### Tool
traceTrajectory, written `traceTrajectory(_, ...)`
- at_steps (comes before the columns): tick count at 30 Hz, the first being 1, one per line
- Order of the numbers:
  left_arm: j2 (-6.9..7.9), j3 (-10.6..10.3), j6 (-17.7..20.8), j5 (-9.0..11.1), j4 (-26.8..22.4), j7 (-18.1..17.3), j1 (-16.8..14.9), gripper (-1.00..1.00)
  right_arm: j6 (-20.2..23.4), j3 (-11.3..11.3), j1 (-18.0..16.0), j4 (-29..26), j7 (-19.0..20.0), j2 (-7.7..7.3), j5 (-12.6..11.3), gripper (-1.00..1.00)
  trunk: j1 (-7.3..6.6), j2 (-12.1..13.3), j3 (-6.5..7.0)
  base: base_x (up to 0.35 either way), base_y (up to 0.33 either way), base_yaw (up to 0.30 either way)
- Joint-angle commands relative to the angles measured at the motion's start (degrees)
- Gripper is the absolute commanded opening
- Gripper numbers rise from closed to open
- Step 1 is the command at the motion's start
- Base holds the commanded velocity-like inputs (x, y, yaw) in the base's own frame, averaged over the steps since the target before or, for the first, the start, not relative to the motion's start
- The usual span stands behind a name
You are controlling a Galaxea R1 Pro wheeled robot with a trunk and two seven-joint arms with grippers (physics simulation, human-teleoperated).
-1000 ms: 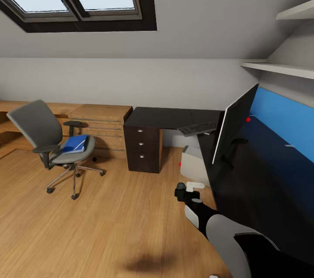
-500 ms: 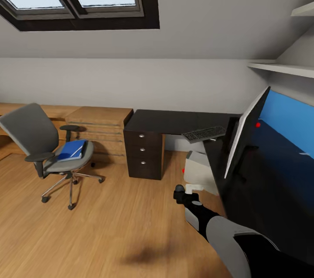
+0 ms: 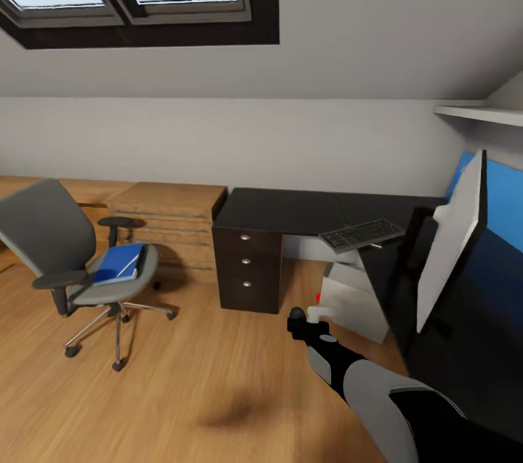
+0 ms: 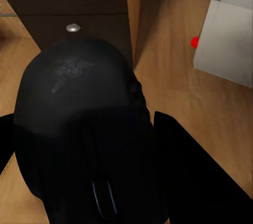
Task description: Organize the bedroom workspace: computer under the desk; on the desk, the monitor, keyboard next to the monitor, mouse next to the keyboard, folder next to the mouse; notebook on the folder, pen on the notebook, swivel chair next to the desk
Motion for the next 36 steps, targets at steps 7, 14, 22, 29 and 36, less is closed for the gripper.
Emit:
traceTrajectory(7, 0.0, -0.08, -0.15, 0.23, 0.02, 0.06, -0.02, 1.0, -0.28, -0.03, -0.05, 0.08, -0.06, 0.02, -0.48, -1.0, 0.03, -0.03, -0.06, 0.32, 0.187, 0.0)
traceTrajectory(14, 0.0, -0.14, -0.1, 0.23, 0.04, 0.06, -0.05, 1.0, -0.29, 0.04, -0.05, 0.08, -0.06, 0.02, -0.41, -1.0, 0.03, -0.03, -0.06, 0.32, 0.165, 0.0)
traceTrajectory(22, -0.08, -0.21, 0.25, 0.23, 0.18, 0.06, -0.05, 1.0, 1.42, 0.98, -0.07, -3.88, 1.82, 0.02, -0.16, -1.0, 0.03, -0.03, -0.06, 0.32, 0.053, 0.0)
traceTrajectory(29, -3.52, -2.01, 0.25, -0.4, -2.56, 0.1, -0.01, 1.0, 21.81, 1.31, -0.11, -25.07, 1.89, 0.02, -0.24, -1.0, 0.03, -0.03, -0.06, 0.321, 0.001, 0.0)
traceTrajectory(36, -6.04, -6.95, 21.59, -4.41, -30.17, 1.54, 0.0, 1.0, 36.68, 3.41, -0.09, -39.18, 1.8, 0.02, -1.51, -1.0, 0.03, -0.03, -0.06, 0.322, 0.0, 0.0)
